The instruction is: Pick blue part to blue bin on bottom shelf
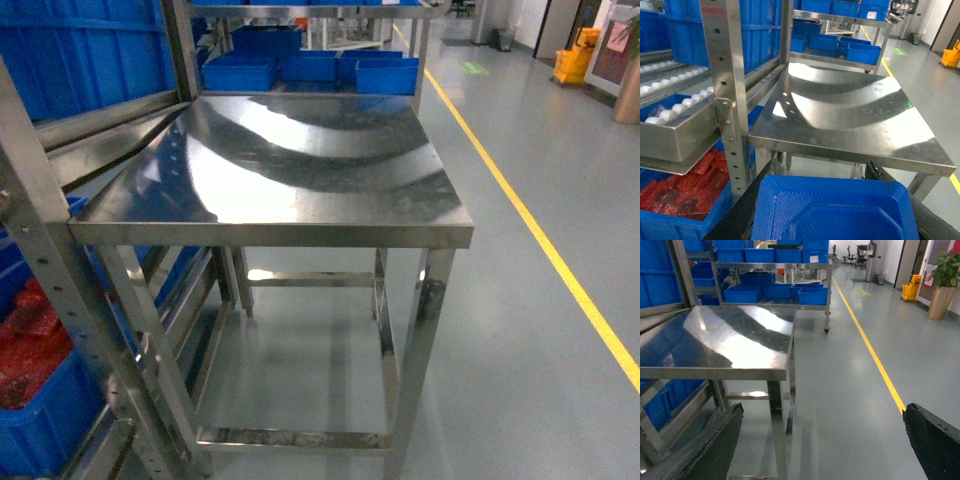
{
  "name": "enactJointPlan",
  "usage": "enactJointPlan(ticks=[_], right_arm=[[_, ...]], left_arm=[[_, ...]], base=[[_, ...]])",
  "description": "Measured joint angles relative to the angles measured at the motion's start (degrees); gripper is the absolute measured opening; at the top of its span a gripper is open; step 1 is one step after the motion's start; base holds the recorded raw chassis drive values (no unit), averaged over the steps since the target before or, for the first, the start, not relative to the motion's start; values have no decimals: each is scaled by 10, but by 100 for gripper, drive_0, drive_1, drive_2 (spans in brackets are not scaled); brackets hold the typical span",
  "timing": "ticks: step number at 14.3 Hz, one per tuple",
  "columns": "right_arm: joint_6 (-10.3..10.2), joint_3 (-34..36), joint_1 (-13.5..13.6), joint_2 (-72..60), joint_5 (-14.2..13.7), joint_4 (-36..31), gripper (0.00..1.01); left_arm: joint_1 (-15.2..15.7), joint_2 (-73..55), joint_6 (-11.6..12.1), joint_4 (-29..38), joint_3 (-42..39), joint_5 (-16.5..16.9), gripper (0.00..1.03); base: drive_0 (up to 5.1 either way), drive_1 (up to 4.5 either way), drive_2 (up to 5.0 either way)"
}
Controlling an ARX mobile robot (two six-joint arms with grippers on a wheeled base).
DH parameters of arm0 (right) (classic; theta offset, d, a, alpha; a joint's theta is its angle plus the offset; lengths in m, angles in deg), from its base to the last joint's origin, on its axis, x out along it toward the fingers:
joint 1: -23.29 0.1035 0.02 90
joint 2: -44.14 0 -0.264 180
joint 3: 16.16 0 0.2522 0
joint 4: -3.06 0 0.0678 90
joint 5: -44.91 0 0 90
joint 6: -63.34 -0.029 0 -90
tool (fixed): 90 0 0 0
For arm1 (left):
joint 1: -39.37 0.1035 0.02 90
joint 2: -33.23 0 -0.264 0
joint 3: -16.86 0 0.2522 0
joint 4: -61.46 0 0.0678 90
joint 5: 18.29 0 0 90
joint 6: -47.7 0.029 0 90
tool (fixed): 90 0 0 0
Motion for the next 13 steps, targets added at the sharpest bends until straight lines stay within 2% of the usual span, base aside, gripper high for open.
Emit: enactJointPlan(ticks=[4, 13], right_arm=[[0, 0, 0, 0, 0, 0, 98], [0, 0, 0, 0, 0, 2, 98]], left_arm=[[0, 0, 0, 0, 0, -1, 44], [0, 1, 0, 0, 0, -1, 44]], base=[[-492, 330, 150], [-495, 242, 242]])
